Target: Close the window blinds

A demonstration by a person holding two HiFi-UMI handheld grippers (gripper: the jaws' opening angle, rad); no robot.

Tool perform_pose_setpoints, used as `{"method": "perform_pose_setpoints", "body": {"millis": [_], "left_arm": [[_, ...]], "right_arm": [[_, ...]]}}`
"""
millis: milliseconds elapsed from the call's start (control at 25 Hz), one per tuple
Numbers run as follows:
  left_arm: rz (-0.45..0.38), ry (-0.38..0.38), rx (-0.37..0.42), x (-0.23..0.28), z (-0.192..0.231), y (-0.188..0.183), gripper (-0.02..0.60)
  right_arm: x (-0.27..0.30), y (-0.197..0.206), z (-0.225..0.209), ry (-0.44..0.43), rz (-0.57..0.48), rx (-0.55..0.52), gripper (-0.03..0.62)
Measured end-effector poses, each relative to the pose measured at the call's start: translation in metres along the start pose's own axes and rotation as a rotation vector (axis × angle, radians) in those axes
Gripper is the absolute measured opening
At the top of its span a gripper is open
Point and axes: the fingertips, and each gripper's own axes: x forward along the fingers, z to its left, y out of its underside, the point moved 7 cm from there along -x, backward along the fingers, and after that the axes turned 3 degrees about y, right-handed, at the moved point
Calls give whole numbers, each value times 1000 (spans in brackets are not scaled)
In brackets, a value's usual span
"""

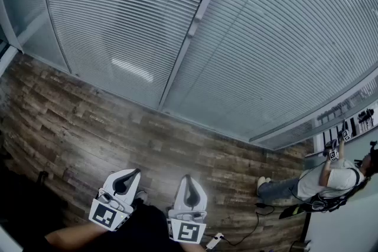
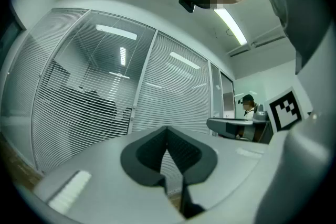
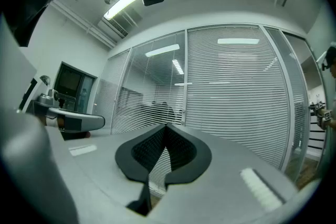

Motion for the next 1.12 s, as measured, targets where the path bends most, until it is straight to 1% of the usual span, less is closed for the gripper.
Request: {"method": "perform_pose_setpoints", "body": {"millis": [120,240,360,440,560,680,840,1000,1120], "left_arm": [[14,4,20,-3,0,7,-2],[12,7,16,-3,-4,5,-2],[5,12,12,-3,-7,5,-2],[-4,9,23,-5,-8,6,-2],[27,5,32,-8,-13,6,-2],[30,5,35,-11,-15,7,-2],[42,18,25,-9,-15,7,-2],[57,32,22,-4,-15,10,-2],[67,52,15,8,-16,13,-2]], "right_arm": [[-1,3,1,1,2,-4,0],[-3,3,1,-3,-6,-3,0],[-7,0,-2,-1,-39,20,0],[-9,-1,-5,2,-47,37,2],[-12,2,-6,-7,-44,54,2],[-16,6,-5,-14,-40,62,2],[-15,8,-11,10,-47,84,2],[-9,17,-17,46,7,59,2],[-5,19,-23,54,32,54,2]]}}
